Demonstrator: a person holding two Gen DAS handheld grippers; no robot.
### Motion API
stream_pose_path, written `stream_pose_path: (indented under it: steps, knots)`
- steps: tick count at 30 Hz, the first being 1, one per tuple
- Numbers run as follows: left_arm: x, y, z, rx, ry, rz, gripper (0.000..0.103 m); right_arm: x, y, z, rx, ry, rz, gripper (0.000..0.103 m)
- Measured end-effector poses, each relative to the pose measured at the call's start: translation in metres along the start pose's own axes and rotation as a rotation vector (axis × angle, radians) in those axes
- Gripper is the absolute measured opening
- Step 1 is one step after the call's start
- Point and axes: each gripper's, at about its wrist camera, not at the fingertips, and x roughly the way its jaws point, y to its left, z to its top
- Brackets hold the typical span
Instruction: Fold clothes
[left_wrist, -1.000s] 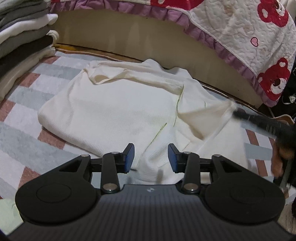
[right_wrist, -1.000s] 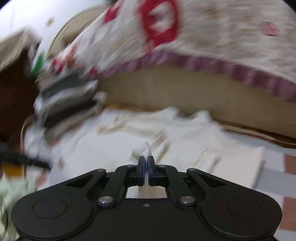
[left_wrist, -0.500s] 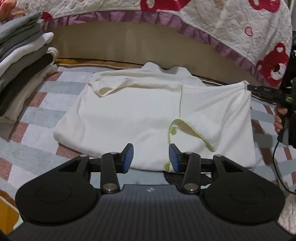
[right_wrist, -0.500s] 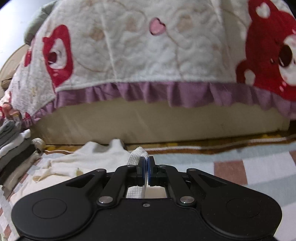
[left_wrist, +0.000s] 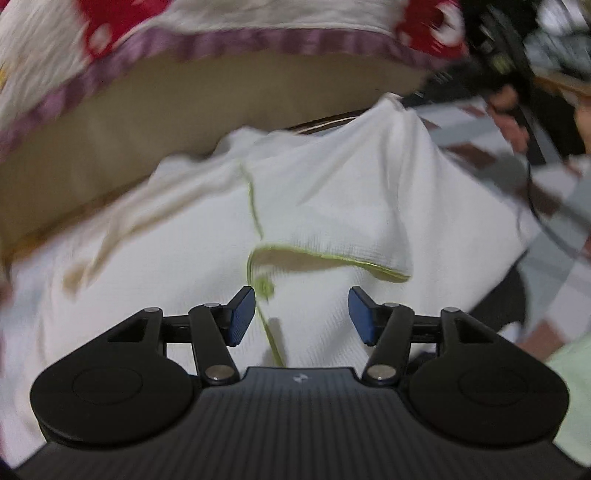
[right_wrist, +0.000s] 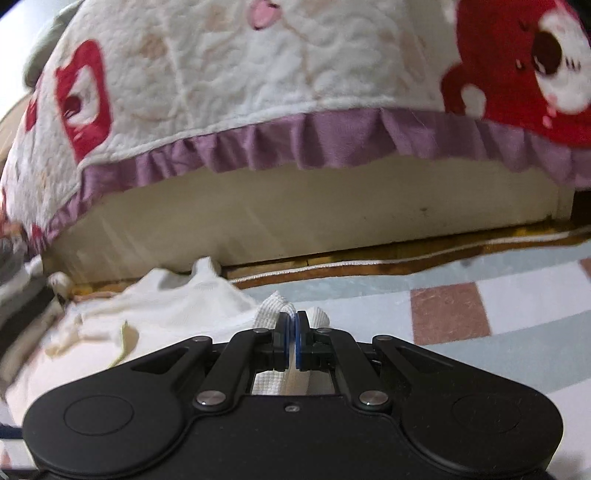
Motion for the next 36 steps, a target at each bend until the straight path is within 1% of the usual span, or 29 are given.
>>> stream_pose_path:
  steps: [1, 3, 4, 6, 8, 9, 10, 11, 12, 13, 14, 16, 18, 20, 21, 22, 23, 24, 26, 27, 28, 31, 32, 34, 35, 36]
  knots:
    - [0.009, -0.001, 0.004, 0.022, 0.005, -0.004, 0.06, 0.007, -0.004, 0.0, 0.035, -0.008, 0.016, 0.003]
    - [0.025, 0.0, 0.013, 0.053, 0.013, -0.004, 0.061, 0.026, -0.011, -0.004, 0.108, 0.013, 0.016, 0.003]
    - [0.033, 0.001, 0.018, 0.065, 0.014, 0.004, 0.061, 0.034, -0.012, -0.007, 0.116, 0.037, -0.003, 0.003]
    - [0.046, 0.004, 0.029, 0.082, 0.0, -0.018, 0.066, 0.043, -0.011, -0.01, 0.095, 0.062, -0.025, 0.003]
    - [0.062, 0.005, 0.038, 0.113, 0.011, -0.062, 0.067, 0.05, -0.014, -0.011, 0.104, 0.075, -0.031, 0.003]
    - [0.071, 0.006, 0.043, 0.113, 0.014, -0.064, 0.066, 0.052, -0.016, -0.011, 0.114, 0.074, -0.026, 0.003]
    - [0.078, 0.008, 0.049, 0.087, 0.015, -0.056, 0.064, 0.053, -0.018, -0.012, 0.123, 0.072, -0.021, 0.003]
    - [0.082, 0.018, 0.057, 0.002, 0.013, -0.054, 0.05, 0.054, -0.02, -0.012, 0.132, 0.07, -0.016, 0.003]
    - [0.086, 0.028, 0.065, -0.089, 0.011, -0.053, 0.027, 0.054, -0.02, -0.012, 0.129, 0.068, -0.017, 0.003]
    - [0.091, 0.04, 0.072, -0.181, 0.032, -0.068, 0.013, 0.055, -0.02, -0.012, 0.125, 0.066, -0.017, 0.003]
    - [0.094, 0.05, 0.076, -0.238, 0.028, -0.052, 0.005, 0.055, -0.02, -0.012, 0.128, 0.062, -0.018, 0.003]
    - [0.099, 0.07, 0.084, -0.342, 0.015, -0.012, 0.005, 0.057, -0.019, -0.014, 0.144, 0.06, -0.032, 0.003]
    - [0.105, 0.089, 0.083, -0.477, 0.025, -0.035, 0.006, 0.057, -0.016, -0.015, 0.138, 0.057, -0.049, 0.003]
    - [0.104, 0.098, 0.079, -0.544, 0.023, -0.055, 0.011, 0.056, -0.012, -0.014, 0.121, 0.052, -0.069, 0.003]
    - [0.099, 0.101, 0.075, -0.565, 0.011, -0.057, 0.016, 0.055, -0.01, -0.014, 0.104, 0.052, -0.077, 0.003]
    - [0.094, 0.105, 0.07, -0.583, -0.003, -0.059, 0.018, 0.054, -0.008, -0.013, 0.087, 0.052, -0.086, 0.003]
    - [0.086, 0.112, 0.066, -0.594, -0.013, -0.043, 0.024, 0.052, -0.005, -0.012, 0.069, 0.049, -0.101, 0.003]
    - [0.077, 0.12, 0.061, -0.604, -0.022, -0.025, 0.032, 0.051, -0.002, -0.011, 0.051, 0.046, -0.117, 0.003]
    - [0.058, 0.141, 0.048, -0.586, -0.017, 0.057, 0.038, 0.047, 0.004, -0.009, 0.033, 0.033, -0.141, 0.003]
    - [0.049, 0.153, 0.041, -0.564, -0.01, 0.092, 0.043, 0.044, 0.007, -0.007, 0.034, 0.022, -0.149, 0.003]
    - [0.041, 0.164, 0.034, -0.54, -0.003, 0.125, 0.043, 0.042, 0.012, -0.007, 0.022, 0.02, -0.164, 0.003]
    - [0.027, 0.206, 0.002, -0.539, 0.026, 0.25, 0.046, 0.043, 0.026, -0.009, -0.035, 0.036, -0.226, 0.003]
    - [0.024, 0.218, -0.01, -0.568, 0.032, 0.287, 0.047, 0.046, 0.028, -0.011, -0.05, 0.049, -0.247, 0.003]
    - [0.024, 0.236, -0.029, -0.623, 0.039, 0.29, 0.047, 0.051, 0.03, -0.015, -0.065, 0.062, -0.284, 0.003]
    - [0.026, 0.241, -0.035, -0.635, 0.044, 0.284, 0.047, 0.054, 0.032, -0.016, -0.072, 0.062, -0.297, 0.003]
    - [0.03, 0.241, -0.036, -0.616, 0.053, 0.271, 0.05, 0.056, 0.033, -0.018, -0.078, 0.063, -0.311, 0.003]
